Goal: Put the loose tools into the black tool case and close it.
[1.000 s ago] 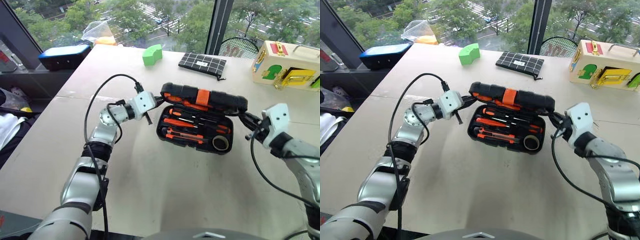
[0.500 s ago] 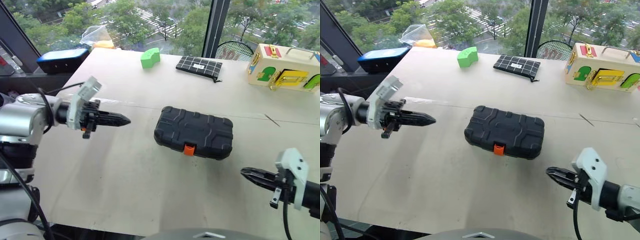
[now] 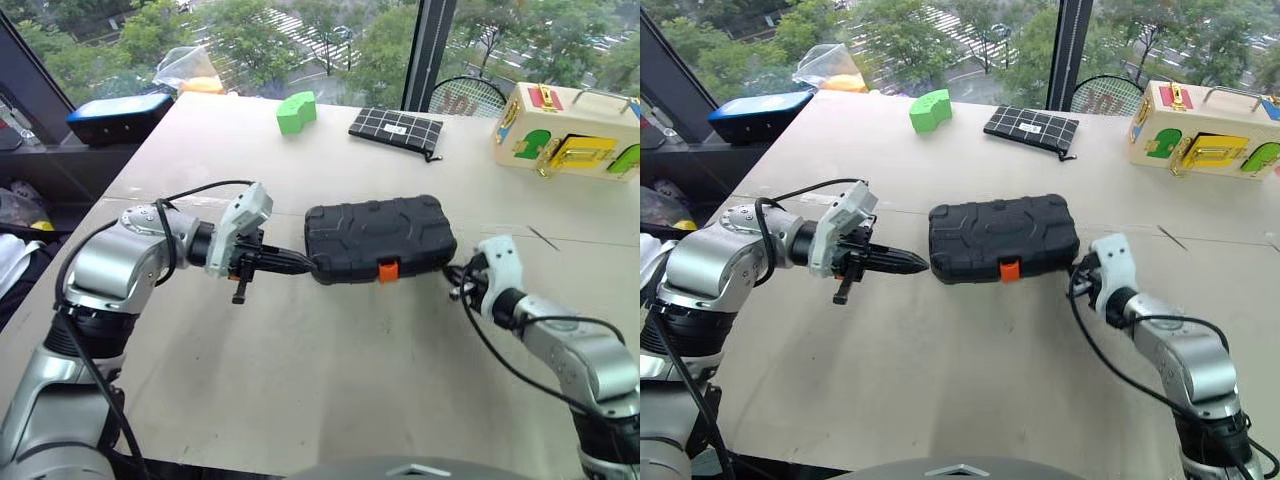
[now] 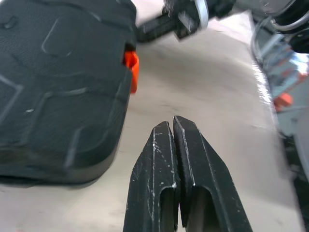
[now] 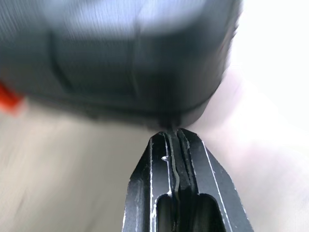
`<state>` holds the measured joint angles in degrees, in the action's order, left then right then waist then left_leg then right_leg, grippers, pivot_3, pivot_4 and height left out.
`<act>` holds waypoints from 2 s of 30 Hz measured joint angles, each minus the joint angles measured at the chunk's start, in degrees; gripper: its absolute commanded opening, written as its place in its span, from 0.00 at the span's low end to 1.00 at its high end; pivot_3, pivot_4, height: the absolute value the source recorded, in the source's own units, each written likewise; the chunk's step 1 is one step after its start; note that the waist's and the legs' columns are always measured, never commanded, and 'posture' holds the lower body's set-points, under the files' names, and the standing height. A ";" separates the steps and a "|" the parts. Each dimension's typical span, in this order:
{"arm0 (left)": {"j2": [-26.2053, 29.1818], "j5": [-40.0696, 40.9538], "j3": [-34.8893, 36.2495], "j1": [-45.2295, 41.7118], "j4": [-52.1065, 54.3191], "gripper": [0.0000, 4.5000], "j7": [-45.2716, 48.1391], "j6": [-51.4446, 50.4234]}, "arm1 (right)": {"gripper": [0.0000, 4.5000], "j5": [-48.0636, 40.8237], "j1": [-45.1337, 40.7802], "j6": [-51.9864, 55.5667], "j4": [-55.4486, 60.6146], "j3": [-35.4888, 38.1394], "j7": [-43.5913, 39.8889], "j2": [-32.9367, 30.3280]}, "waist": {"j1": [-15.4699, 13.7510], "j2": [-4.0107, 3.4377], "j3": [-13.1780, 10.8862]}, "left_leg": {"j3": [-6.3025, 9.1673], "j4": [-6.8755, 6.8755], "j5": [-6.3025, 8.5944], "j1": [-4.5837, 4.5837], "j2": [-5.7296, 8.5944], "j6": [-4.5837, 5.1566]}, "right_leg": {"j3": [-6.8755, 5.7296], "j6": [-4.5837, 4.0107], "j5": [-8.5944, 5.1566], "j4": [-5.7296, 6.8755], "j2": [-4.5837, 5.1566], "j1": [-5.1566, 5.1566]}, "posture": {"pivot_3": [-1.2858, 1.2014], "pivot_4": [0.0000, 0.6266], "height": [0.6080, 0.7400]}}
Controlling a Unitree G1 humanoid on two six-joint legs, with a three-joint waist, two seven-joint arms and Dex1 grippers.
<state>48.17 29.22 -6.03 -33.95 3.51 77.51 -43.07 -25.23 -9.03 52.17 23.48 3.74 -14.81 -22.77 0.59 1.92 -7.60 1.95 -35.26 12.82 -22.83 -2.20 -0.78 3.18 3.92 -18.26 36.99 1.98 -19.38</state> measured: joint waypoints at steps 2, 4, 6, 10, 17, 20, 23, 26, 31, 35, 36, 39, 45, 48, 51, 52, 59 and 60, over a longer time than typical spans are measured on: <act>-4.68 -2.81 -1.92 -3.51 -2.60 0.01 -4.34 1.47 | 0.00 0.65 -5.48 -1.19 -5.38 1.18 1.66 2.77 | -0.23 -0.05 -0.05 | -0.01 -0.07 -0.01 -0.05 0.02 0.00 | 0.01 0.01 0.02 0.04 -0.01 -0.01 | 0.52 0.24 1.00; -8.63 -6.14 -4.62 -6.74 -5.61 0.01 -7.32 4.11 | 0.00 1.08 -7.84 -2.44 -8.03 1.13 1.25 2.99 | -0.31 -0.03 -0.03 | -0.01 -0.05 -0.01 -0.06 0.04 0.00 | 0.01 0.01 0.02 0.04 0.01 -0.02 | 0.52 0.24 1.00; -11.81 -9.80 -7.71 -9.70 -9.53 0.01 -8.87 6.99 | 0.00 1.53 -6.81 -2.08 -8.18 -0.28 -0.92 0.42 | -0.35 -0.08 -0.01 | 0.00 0.03 0.00 -0.13 0.04 0.01 | 0.01 0.01 0.02 0.10 0.00 -0.09 | 0.52 0.24 1.00; -12.47 -13.77 -11.27 -10.93 -13.75 0.01 -8.97 9.02 | 0.00 -0.03 -0.49 1.67 -2.43 -0.84 -4.51 -4.62 | 0.15 -0.14 0.02 | 0.01 0.13 0.11 -0.17 0.04 0.19 | 0.02 0.00 0.02 0.45 0.00 -0.19 | 0.52 0.24 1.00; -12.56 -18.63 -13.44 -12.29 -18.42 0.01 -8.17 15.00 | 0.00 -5.93 -0.27 6.40 9.19 -5.59 -6.45 -0.81 | 1.07 -0.18 0.34 | -0.03 -0.14 0.10 0.26 -0.02 0.21 | 0.11 -0.02 -0.01 0.39 -0.09 0.06 | 0.52 0.24 1.00; -12.74 -19.00 -13.46 -12.50 -19.03 0.01 -7.78 15.81 | 0.00 -4.40 -2.40 5.83 6.46 -8.81 -5.81 1.29 | 1.13 -0.12 0.40 | -0.06 -0.23 0.10 0.26 0.00 0.21 | 0.15 -0.02 -0.01 0.40 -0.07 0.06 | 0.52 0.24 1.00; -12.84 -19.01 -13.17 -12.63 -19.35 0.01 -7.33 16.07 | 0.00 -2.74 -5.05 4.50 2.27 -10.92 -5.42 3.27 | 1.05 -0.14 0.41 | -0.01 -0.20 0.10 0.18 0.00 0.20 | 0.11 -0.01 -0.01 0.48 -0.08 0.00 | 0.52 0.24 1.00; -12.77 -19.11 -12.58 -12.44 -19.69 0.01 -7.30 16.22 | 0.00 -1.01 -7.65 2.22 -2.70 -12.50 -5.50 5.78 | 1.03 -0.15 0.42 | 0.07 -0.15 0.10 0.18 -0.01 0.20 | 0.04 -0.02 -0.01 0.69 -0.11 -0.08 | 0.52 0.24 1.00; -12.29 -20.00 -11.81 -11.68 -19.31 0.01 -7.80 16.27 | 0.00 0.14 -9.04 -0.42 -8.98 -12.86 -6.05 9.41 | 1.72 -0.18 0.41 | -0.05 -0.18 0.09 0.21 -0.03 0.20 | 0.17 -0.02 -0.01 0.68 -0.12 -0.08 | 0.52 0.24 1.00; -12.22 -20.11 -11.53 -10.78 -18.70 0.01 -7.79 17.28 | 0.00 0.30 -8.72 -0.41 -8.80 -12.83 -6.66 8.79 | 1.70 -0.17 0.42 | -0.05 -0.19 0.09 0.23 -0.03 0.20 | 0.18 -0.02 -0.01 0.69 -0.11 -0.08 | 0.52 0.24 1.00; -12.23 -20.17 -11.53 -10.77 -18.69 0.01 -7.80 17.38 | 0.00 0.29 -8.63 -0.39 -8.62 -12.79 -6.70 8.56 | 1.69 -0.18 0.43 | -0.03 -0.19 0.09 0.23 -0.03 0.20 | 0.18 -0.02 -0.01 0.69 -0.12 -0.08 | 0.52 0.24 1.00; -12.25 -20.30 -11.53 -10.64 -18.69 0.01 -7.84 17.93 | 0.00 -0.89 -7.17 -0.32 -4.12 -11.63 -7.85 6.73 | 1.61 -0.24 0.48 | -0.01 -0.14 0.09 0.23 -0.02 0.20 | 0.16 -0.02 -0.01 0.69 -0.11 -0.08 | 0.52 0.24 1.00; -12.43 -21.09 -11.56 -10.39 -19.30 0.01 -7.86 18.80 | 0.00 -3.59 -7.44 -0.97 0.67 -7.63 -7.92 7.59 | 1.67 -0.28 0.81 | -0.05 -0.12 0.09 0.24 -0.02 0.20 | 0.19 -0.02 -0.01 0.65 -0.12 -0.07 | 0.52 0.24 1.00; -12.46 -21.23 -11.58 -10.23 -19.40 0.01 -7.81 19.36 | 0.00 -1.89 -8.87 -2.44 -1.66 -8.69 -7.02 8.65 | 1.70 -0.29 0.81 | -0.09 -0.12 0.09 0.25 -0.02 0.20 | 0.24 -0.02 -0.01 0.64 -0.12 -0.08 | 0.52 0.24 1.00; -12.47 -21.23 -11.58 -10.05 -19.39 0.01 -7.78 19.82 | 0.00 0.45 -9.85 -3.66 -4.10 -11.47 -6.44 9.34 | 1.62 -0.27 0.85 | -0.05 -0.10 0.09 0.25 -0.02 0.20 | 0.20 -0.02 -0.01 0.65 -0.12 -0.11 | 0.52 0.24 1.00; -12.46 -21.24 -11.60 -9.84 -19.38 0.01 -7.77 19.82 | 0.00 1.33 -9.98 -3.84 -4.50 -12.52 -6.31 9.21 | 1.61 -0.29 0.84 | -0.04 -0.09 0.09 0.25 -0.02 0.20 | 0.20 -0.02 -0.01 0.65 -0.12 -0.11 | 0.52 0.24 1.00; -12.30 -21.28 -11.56 -8.85 -18.75 0.01 -8.10 19.76 | 0.00 3.44 -8.95 -3.80 -2.73 -14.32 -6.49 6.06 | 1.64 -0.33 1.21 | -0.06 -0.09 0.10 0.26 -0.02 0.20 | 0.22 -0.03 -0.02 0.62 -0.12 -0.10 | 0.52 0.24 1.00; -12.20 -21.28 -11.53 -8.72 -18.55 0.01 -8.22 19.74 | 0.00 3.43 -8.40 -3.53 -2.08 -14.31 -6.63 5.67 | 1.65 -0.32 1.23 | -0.07 -0.09 0.10 0.27 -0.02 0.20 | 0.23 -0.03 -0.02 0.62 -0.12 -0.10 | 0.52 0.24 1.00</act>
<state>35.97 7.94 -17.56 -42.67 -15.04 69.28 -23.33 -21.80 -17.43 48.64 21.40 -10.57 -21.44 -17.09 2.24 1.61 -6.37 1.88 -35.35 12.92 -22.56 -2.22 -0.58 3.41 3.89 -18.28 37.61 1.86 -19.48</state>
